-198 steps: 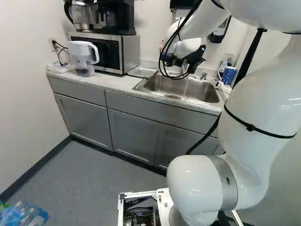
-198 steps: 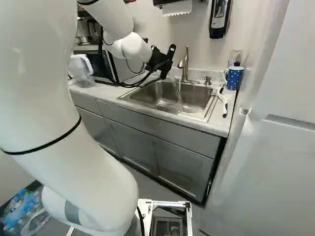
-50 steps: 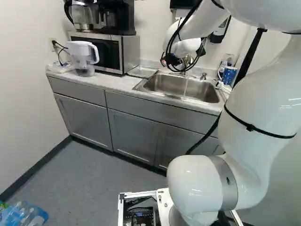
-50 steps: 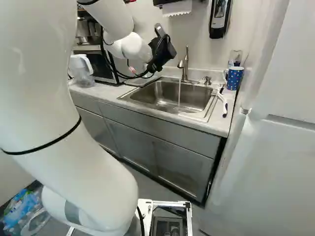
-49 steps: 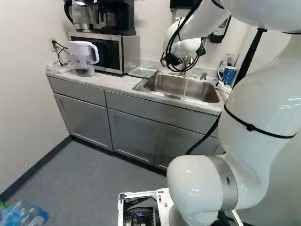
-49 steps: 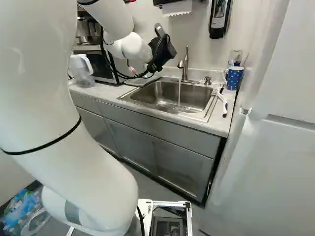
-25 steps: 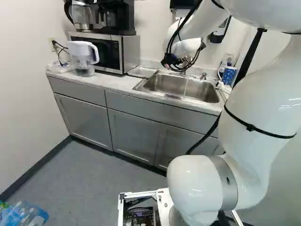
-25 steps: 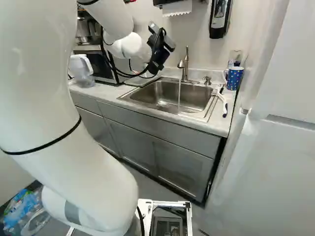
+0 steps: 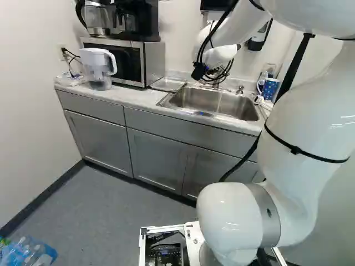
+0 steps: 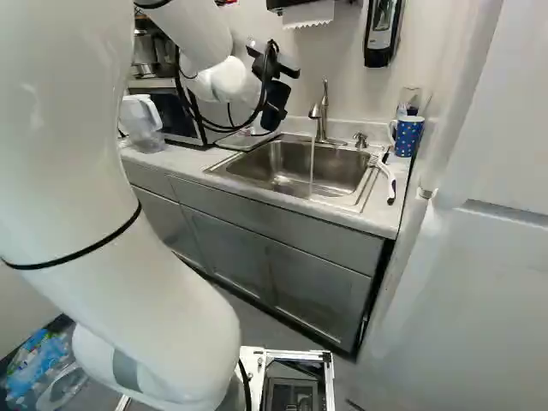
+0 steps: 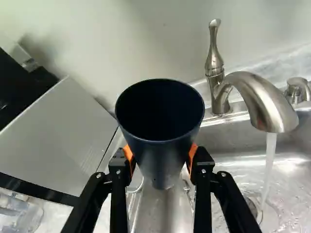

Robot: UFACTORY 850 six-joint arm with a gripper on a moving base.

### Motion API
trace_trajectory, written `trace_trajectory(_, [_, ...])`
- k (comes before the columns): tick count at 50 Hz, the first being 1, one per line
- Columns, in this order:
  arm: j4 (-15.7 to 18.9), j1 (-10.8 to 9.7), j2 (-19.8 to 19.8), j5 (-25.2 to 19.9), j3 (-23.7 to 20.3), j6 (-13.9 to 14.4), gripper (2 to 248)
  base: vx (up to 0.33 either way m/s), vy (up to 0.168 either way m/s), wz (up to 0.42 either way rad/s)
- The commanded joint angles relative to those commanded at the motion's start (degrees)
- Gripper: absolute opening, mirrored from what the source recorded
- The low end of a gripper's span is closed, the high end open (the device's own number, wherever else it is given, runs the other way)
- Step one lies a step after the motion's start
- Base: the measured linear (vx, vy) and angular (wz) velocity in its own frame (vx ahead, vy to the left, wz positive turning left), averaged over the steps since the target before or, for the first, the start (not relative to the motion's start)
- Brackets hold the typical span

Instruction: Rinse the cup and place it in the tray

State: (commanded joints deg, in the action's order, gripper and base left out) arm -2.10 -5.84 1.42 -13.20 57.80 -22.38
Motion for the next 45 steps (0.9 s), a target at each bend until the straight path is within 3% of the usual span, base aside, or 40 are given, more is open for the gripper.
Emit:
trace_trajectory(30, [0.00,0.00,0.00,0.00,0.00,18.05,122,0.000,0.000,0.000])
trace_trajectory(39, [0.00,0.00,0.00,0.00,0.00,18.18,122,0.000,0.000,0.000])
trace_trajectory(45, [0.00,0.00,0.00,0.00,0.00,20.38,122,0.000,0.000,0.000])
